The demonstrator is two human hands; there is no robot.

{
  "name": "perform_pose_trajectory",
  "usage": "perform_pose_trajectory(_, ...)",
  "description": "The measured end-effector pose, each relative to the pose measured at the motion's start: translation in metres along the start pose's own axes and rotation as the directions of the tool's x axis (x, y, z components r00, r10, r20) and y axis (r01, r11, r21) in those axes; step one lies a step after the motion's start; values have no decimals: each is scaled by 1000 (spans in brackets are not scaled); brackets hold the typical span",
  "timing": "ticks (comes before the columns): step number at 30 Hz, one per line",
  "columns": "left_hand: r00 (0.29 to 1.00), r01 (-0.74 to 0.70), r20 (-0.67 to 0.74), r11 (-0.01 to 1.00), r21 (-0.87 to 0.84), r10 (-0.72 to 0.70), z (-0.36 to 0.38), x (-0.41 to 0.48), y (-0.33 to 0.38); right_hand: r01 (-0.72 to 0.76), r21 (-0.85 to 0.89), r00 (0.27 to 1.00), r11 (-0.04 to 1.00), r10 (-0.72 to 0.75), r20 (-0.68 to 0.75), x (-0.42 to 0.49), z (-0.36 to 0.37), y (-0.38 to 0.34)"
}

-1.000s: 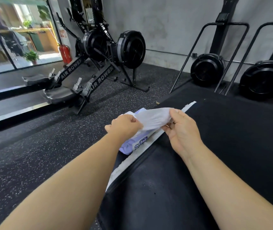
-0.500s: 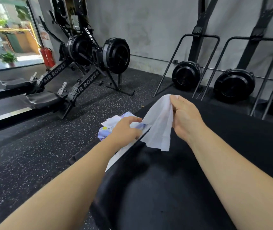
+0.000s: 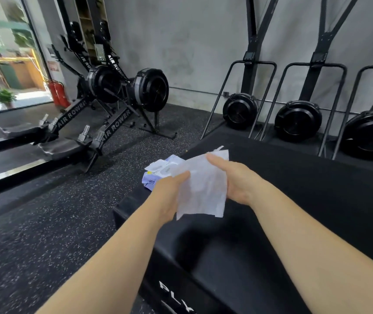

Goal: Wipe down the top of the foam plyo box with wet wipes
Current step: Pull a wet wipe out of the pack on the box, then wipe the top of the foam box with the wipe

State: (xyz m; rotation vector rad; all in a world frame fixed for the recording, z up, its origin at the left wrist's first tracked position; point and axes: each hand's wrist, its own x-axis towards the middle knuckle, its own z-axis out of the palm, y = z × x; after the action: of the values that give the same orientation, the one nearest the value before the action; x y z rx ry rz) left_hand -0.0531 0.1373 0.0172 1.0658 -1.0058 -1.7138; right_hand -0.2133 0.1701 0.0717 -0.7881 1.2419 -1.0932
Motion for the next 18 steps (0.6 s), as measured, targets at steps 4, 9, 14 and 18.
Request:
perform_pose_trajectory(4, 991, 79, -112, 997, -13, -80, -12, -34, 4, 6, -242, 999, 970, -13, -29, -14, 7, 29)
perform_pose_trajectory(9, 983, 63, -174, 997, 46, -54, -25, -64, 4, 45, -317, 973, 947, -114, -203, -33, 9, 47)
perform_pose_trajectory(14, 969, 100, -241, 983, 152, -61, -28, -88, 8, 147, -495, 961, 856, -242, -133, -56, 16, 50)
perform_pose_trajectory(18, 973, 90, -224, 980, 179, -48, -32, -99, 16, 158, -586, 955, 795, -273, -113, -65, 18, 53)
